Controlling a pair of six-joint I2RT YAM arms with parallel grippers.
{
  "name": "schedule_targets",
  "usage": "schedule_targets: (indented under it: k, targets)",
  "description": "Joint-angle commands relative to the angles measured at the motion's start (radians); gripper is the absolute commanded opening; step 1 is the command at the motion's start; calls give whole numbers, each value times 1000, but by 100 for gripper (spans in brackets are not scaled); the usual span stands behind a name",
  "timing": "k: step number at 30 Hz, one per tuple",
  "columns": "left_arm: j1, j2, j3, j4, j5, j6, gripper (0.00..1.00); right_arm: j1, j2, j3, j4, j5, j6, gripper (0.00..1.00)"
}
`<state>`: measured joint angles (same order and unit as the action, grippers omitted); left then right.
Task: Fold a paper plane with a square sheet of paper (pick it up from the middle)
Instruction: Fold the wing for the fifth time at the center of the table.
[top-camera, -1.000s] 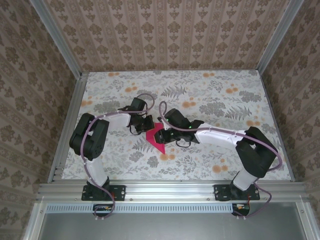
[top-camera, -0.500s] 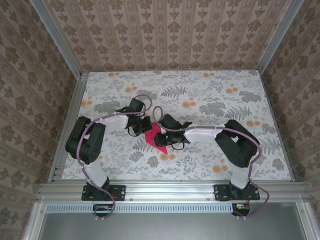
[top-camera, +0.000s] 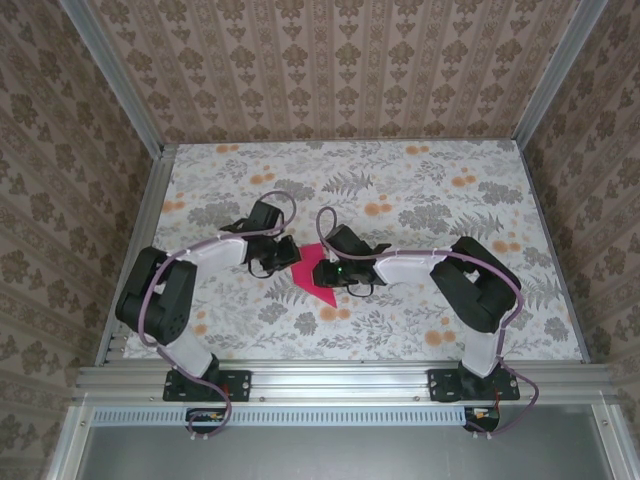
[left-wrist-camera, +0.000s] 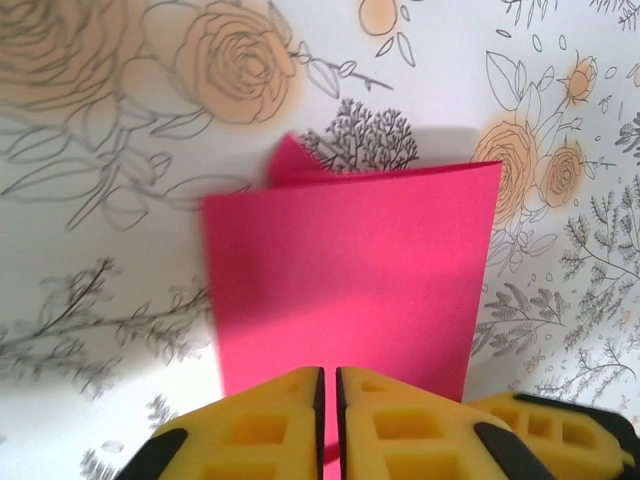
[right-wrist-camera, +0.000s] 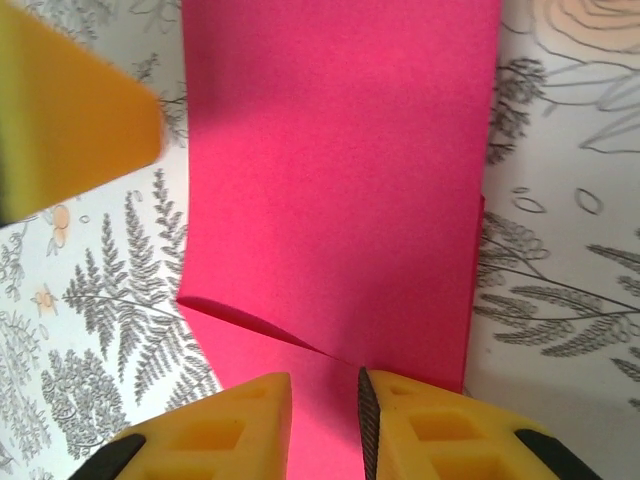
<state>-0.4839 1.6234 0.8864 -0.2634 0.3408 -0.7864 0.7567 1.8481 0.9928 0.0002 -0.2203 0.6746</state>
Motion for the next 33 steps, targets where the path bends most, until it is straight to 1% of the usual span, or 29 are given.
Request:
schedule_targets:
  k: [1,6,9,12,20,29,33]
  targets:
    - [10,-70,-41,-19,9,-17,17,-13,16,-21,36,-26,48,26]
    - [13,-135,-99,-24,22,-29,30,-29,18,-35,54,-55,94,26]
    - [13,-156,-145,16,65,-54,35,-45,17,-51,84,-82,128,26]
    - [10,-157,-175,55,106,-74,38,-63,18,-76,123,-104,162,26]
    - [-9,-84,-187,194,192,-120,39,-87,33,-104,162,-142,192,26]
    - [-15,-12,-163,226,189,-126,39,-103,36,-117,174,-155,194,26]
    - [-16,15,-164,264,206,-140,35,-106,35,-119,174,-160,191,26]
